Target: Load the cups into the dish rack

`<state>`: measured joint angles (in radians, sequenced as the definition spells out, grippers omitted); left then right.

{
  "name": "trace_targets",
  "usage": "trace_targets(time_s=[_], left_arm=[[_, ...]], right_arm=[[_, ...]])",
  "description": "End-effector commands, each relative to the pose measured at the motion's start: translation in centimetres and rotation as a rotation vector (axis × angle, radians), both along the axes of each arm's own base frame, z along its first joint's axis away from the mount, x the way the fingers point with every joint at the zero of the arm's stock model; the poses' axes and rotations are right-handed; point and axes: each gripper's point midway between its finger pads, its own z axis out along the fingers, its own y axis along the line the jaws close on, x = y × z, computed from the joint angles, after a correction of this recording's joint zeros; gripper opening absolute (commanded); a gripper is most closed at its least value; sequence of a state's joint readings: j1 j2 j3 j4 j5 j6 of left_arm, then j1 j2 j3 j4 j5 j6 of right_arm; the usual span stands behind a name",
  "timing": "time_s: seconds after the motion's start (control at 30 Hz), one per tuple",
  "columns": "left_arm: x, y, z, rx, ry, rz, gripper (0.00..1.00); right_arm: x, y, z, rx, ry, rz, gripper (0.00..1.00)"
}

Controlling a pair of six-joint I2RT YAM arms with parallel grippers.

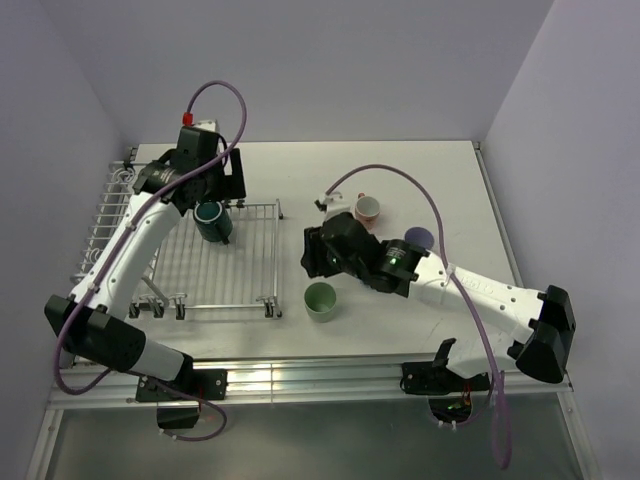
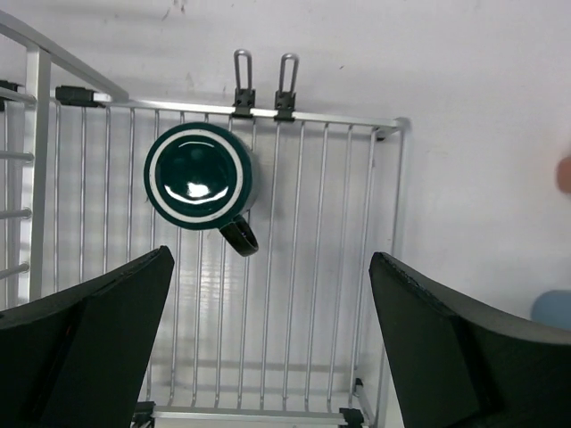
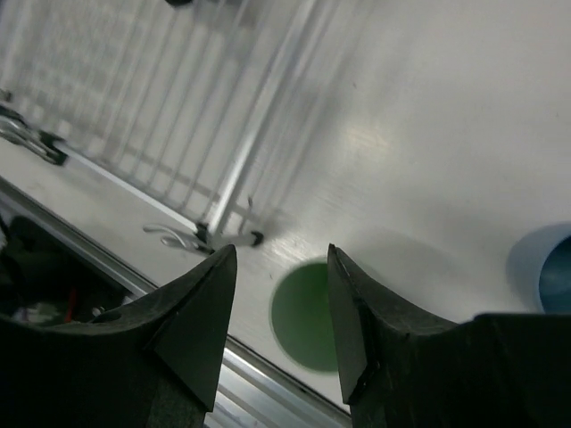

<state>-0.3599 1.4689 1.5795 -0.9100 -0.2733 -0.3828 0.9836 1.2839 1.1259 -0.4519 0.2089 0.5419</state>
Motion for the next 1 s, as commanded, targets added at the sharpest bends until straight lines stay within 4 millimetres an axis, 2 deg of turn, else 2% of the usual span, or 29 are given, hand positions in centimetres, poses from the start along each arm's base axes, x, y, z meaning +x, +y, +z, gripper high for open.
trace_targets(time_s=[0.0, 0.17, 0.27, 0.43, 0.67, 0.87, 0.97], left_arm=[[0.0, -1.3, 3.5, -0.084, -0.099, -0.038, 0.99], [-0.3, -1.2, 3.6, -0.090, -0.108, -0.041, 0.99], [-0.4, -1.2, 3.5, -0.089, -0.109, -0.044, 0.99], [-0.4, -1.2, 3.0, -0.086, -0.101, -0.044, 0.99], [-0.4, -1.2, 2.6, -0.086, -0.098, -0.041, 0.99], [-0.3, -1.2, 2.1, -0.084, -0.089, -0.040, 0.99], [-0.2, -1.3, 1.9, -0.084, -0.084, -0.042, 0.99]], right_arm=[[-1.1, -1.8, -1.3, -0.102, -0.040, -0.066, 0.53], [-3.6, -1.1, -4.3, -0.192, -0.009, -0.018, 0.52], [-4.3, -0.7, -5.7, -0.219, 0.008, 0.000, 0.52], [-5.4, 0.3, -7.1, -0.229, 0.022, 0.038, 0.52], [-6.1, 1.0, -9.7, -0.286, 0.056, 0.062, 0.52], [-6.1, 1.4, -11.2, -0.325, 0.067, 0.068, 0.52], [-5.9, 1.4, -11.8, -0.352, 0.071, 0.066, 0.41]])
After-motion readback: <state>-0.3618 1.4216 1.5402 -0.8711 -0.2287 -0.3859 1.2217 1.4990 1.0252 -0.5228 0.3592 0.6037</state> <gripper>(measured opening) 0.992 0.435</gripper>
